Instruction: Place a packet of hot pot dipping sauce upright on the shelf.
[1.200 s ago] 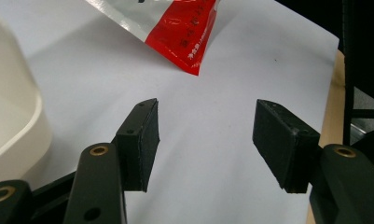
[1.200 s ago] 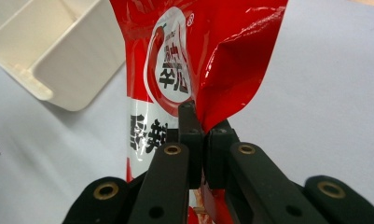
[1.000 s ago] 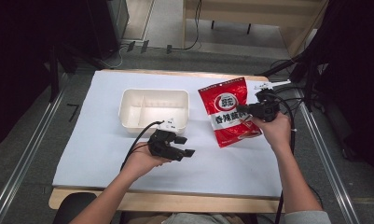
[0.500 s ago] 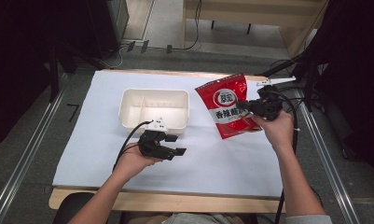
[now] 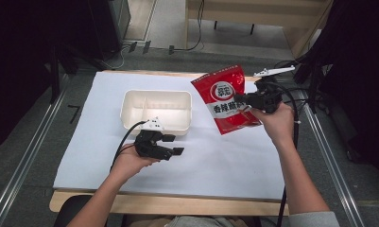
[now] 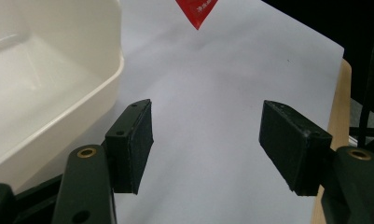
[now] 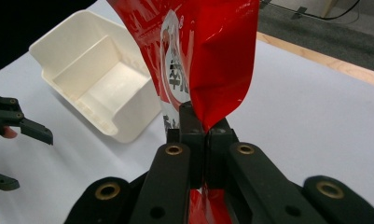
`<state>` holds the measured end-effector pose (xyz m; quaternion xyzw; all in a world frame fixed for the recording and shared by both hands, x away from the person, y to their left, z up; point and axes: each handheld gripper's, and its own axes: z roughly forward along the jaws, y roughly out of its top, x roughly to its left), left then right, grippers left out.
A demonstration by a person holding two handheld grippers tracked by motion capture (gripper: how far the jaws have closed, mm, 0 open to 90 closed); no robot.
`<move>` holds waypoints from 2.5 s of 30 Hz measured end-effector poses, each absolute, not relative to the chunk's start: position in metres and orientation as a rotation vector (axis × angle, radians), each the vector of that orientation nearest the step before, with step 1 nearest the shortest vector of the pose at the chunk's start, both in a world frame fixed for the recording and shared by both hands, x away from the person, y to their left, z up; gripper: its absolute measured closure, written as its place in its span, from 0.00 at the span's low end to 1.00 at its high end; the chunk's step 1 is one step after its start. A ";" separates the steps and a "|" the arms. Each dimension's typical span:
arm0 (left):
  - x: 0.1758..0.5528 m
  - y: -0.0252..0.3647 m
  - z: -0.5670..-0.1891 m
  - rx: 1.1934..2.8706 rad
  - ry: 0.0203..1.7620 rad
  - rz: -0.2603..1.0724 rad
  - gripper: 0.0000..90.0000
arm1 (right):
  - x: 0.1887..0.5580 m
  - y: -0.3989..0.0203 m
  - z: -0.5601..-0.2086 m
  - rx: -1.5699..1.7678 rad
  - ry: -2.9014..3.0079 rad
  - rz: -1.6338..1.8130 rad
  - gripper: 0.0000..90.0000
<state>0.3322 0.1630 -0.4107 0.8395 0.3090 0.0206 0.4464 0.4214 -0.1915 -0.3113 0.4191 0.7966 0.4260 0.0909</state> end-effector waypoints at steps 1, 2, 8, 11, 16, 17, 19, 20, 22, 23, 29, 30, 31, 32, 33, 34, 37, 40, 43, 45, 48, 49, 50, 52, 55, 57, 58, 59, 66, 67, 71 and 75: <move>0.333 0.164 -0.411 2.071 0.775 0.049 0.40 | 0.422 -0.190 -0.309 1.239 2.367 1.265 1.00; 0.333 0.165 -0.411 2.071 0.775 0.054 0.40 | 0.423 -0.188 -0.308 1.239 2.370 1.261 1.00; 0.333 0.170 -0.411 2.075 0.796 0.055 0.40 | 0.432 -0.177 -0.295 1.224 2.381 1.263 1.00; 0.333 0.171 -0.412 2.062 0.794 0.051 0.40 | 0.437 -0.169 -0.285 1.210 2.386 1.254 1.00; 0.333 0.172 -0.412 2.065 0.790 0.046 0.40 | 0.442 -0.160 -0.275 1.193 2.390 1.246 1.00; 0.332 0.172 -0.412 2.068 0.793 0.046 0.40 | 0.442 -0.158 -0.273 1.189 2.390 1.245 1.00; 0.332 0.173 -0.412 2.061 0.796 0.047 0.39 | 0.445 -0.153 -0.266 1.176 2.386 1.253 1.00; 0.332 0.173 -0.413 2.054 0.798 0.046 0.39 | 0.445 -0.153 -0.266 1.176 2.386 1.253 1.00; 0.332 0.174 -0.413 2.055 0.801 0.042 0.39 | 0.448 -0.149 -0.261 1.171 2.387 1.266 1.00; 0.332 0.175 -0.412 2.064 0.801 0.044 0.39 | 0.448 -0.149 -0.261 1.171 2.387 1.266 1.00; 0.332 0.178 -0.413 2.065 0.810 0.047 0.39 | 0.457 -0.138 -0.255 1.170 2.391 1.255 1.00; 0.332 0.179 -0.413 2.064 0.807 0.049 0.39 | 0.457 -0.136 -0.254 1.172 2.391 1.253 1.00; 0.332 0.179 -0.413 2.062 0.806 0.047 0.39 | 0.459 -0.134 -0.253 1.165 2.391 1.253 1.00; 0.332 0.179 -0.414 2.060 0.805 0.043 0.39 | 0.460 -0.132 -0.252 1.164 2.392 1.255 1.00; 0.332 0.179 -0.414 2.057 0.809 0.040 0.39 | 0.461 -0.126 -0.249 1.158 2.393 1.253 1.00; 0.332 0.179 -0.414 2.057 0.809 0.040 0.39 | 0.461 -0.126 -0.249 1.158 2.393 1.253 1.00; 0.332 0.179 -0.413 2.054 0.804 0.042 0.39 | 0.464 -0.113 -0.242 1.136 2.400 1.253 1.00; 0.331 0.179 -0.414 2.051 0.809 0.034 0.39 | 0.467 -0.103 -0.239 1.117 2.404 1.253 1.00; 0.330 0.181 -0.414 2.057 0.804 0.034 0.39 | 0.469 -0.097 -0.238 1.116 2.409 1.248 1.00; 0.330 0.182 -0.413 2.054 0.808 0.036 0.39 | 0.471 -0.091 -0.237 1.106 2.417 1.243 1.00; 0.330 0.183 -0.414 2.049 0.811 0.036 0.39 | 0.474 -0.082 -0.237 1.098 2.427 1.231 1.00; 0.330 0.184 -0.414 2.054 0.807 0.037 0.39 | 0.477 -0.076 -0.237 1.091 2.430 1.230 1.00; 0.330 0.183 -0.414 2.056 0.806 0.039 0.39 | 0.477 -0.076 -0.237 1.091 2.430 1.230 1.00; 0.330 0.183 -0.415 2.061 0.803 0.038 0.39 | 0.480 -0.070 -0.238 1.094 2.431 1.240 1.00; 0.330 0.184 -0.414 2.055 0.793 0.034 0.39 | 0.484 -0.057 -0.243 1.095 2.435 1.237 1.00; 0.331 0.184 -0.413 2.054 0.795 0.032 0.39 | 0.487 -0.050 -0.247 1.098 2.444 1.233 1.00; 0.330 0.185 -0.413 2.051 0.794 0.032 0.39 | 0.489 -0.047 -0.249 1.094 2.446 1.231 1.00; 0.330 0.185 -0.413 2.051 0.794 0.032 0.39 | 0.490 -0.044 -0.250 1.097 2.446 1.230 1.00; 0.330 0.185 -0.414 2.049 0.793 0.026 0.39 | 0.495 -0.023 -0.262 1.088 2.458 1.219 1.00; 0.330 0.185 -0.413 2.047 0.792 0.022 0.39 | 0.497 -0.017 -0.266 1.090 2.467 1.219 1.00; 0.329 0.186 -0.413 2.049 0.789 0.020 0.39 | 0.499 -0.005 -0.273 1.082 2.477 1.217 1.00; 0.327 0.191 -0.412 2.049 0.792 0.025 0.39 | 0.503 0.010 -0.282 1.077 2.495 1.209 1.00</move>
